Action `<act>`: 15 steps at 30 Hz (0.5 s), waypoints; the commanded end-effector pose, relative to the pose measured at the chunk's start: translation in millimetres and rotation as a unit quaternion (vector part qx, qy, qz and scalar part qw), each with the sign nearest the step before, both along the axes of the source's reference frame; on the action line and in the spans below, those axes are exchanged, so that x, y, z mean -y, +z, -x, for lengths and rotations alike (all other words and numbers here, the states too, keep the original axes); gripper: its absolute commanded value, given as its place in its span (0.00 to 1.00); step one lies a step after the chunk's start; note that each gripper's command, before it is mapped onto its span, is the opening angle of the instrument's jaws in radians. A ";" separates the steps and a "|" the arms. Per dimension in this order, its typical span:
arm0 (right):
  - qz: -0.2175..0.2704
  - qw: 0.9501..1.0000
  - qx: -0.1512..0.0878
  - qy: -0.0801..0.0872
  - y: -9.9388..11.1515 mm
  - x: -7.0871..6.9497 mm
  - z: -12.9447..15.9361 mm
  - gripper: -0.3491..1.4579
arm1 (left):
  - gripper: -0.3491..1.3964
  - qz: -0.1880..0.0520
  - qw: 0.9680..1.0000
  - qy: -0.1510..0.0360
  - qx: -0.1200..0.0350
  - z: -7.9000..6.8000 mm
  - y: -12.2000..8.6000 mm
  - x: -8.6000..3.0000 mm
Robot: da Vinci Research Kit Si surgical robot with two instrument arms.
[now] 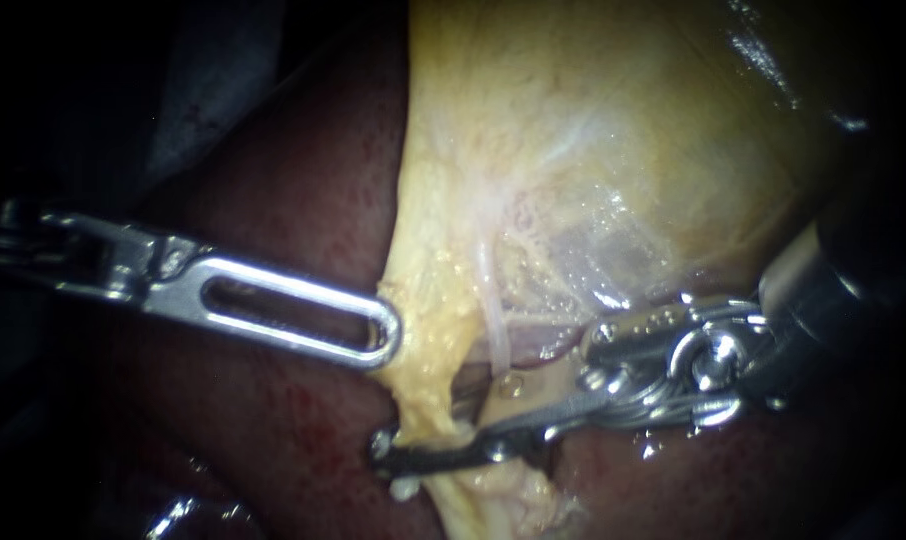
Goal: Going back second clip left tube
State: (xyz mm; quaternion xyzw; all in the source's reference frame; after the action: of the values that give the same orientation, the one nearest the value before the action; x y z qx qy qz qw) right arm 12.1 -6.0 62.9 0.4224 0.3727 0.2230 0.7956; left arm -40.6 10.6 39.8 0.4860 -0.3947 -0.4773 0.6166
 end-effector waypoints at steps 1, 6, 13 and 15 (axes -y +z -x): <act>0.000 1.000 0.000 0.000 0.0 0.0 0.0 0.00 | 0.00 0.000 1.000 0.000 0.000 0.0 0.0 0.0; 0.000 1.000 0.000 0.000 0.0 0.0 0.0 0.00 | 0.00 0.000 1.000 0.000 0.000 0.0 0.0 0.0; 0.000 1.000 0.000 0.000 0.0 0.1 0.0 0.15 | 0.00 0.000 1.000 0.000 0.000 0.0 0.0 0.0; 0.003 1.000 0.001 0.005 -0.1 0.2 -0.1 0.26 | 0.00 0.000 1.000 0.000 0.000 0.0 0.0 0.0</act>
State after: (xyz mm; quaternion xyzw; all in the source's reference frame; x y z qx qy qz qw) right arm 12.2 -6.1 62.8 0.4170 0.3747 0.2266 0.7965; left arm -40.7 10.6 39.7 0.4859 -0.3947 -0.4775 0.6166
